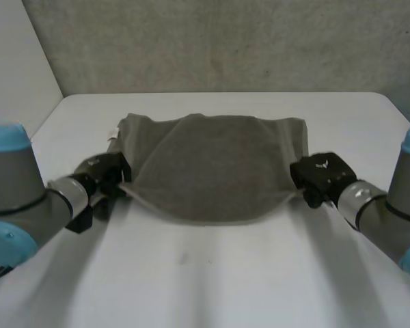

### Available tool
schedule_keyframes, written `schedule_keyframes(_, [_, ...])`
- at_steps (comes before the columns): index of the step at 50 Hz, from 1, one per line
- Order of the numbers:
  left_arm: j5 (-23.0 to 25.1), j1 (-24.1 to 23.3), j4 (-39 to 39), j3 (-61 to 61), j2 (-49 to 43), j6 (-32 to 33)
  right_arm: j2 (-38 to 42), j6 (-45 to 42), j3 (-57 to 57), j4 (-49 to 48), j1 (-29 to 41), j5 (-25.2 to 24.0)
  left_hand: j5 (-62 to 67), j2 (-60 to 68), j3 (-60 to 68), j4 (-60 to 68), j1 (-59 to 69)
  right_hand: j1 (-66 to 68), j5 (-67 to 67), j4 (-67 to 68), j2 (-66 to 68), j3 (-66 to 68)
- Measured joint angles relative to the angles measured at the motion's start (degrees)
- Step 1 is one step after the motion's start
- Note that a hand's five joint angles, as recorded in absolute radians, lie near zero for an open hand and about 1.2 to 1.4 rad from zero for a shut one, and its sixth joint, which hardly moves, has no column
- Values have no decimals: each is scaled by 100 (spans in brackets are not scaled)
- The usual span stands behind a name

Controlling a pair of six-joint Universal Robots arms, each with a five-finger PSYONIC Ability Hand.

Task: Fold the towel.

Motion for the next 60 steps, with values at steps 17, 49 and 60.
schedule_keyframes(17, [-100, -24, 308, -406, -102, 602, -552, 470, 814, -893, -959, -185, -2911, -2937, -2931, -2944, -2790, 0, 0, 1, 0, 0])
schedule_keyframes(49, [-835, 2, 833, -734, 153, 638, -646, 645, 783, -1075, -1407, -161, -250, -223, -228, -231, -181, 0, 0, 1, 0, 0])
schedule_keyframes(60, [-777, 164, -227, -1065, 1381, 1320, -1178, 336, 628, -169, -1403, -214, -53, -15, -17, -21, -28, 0, 0, 1, 0, 0])
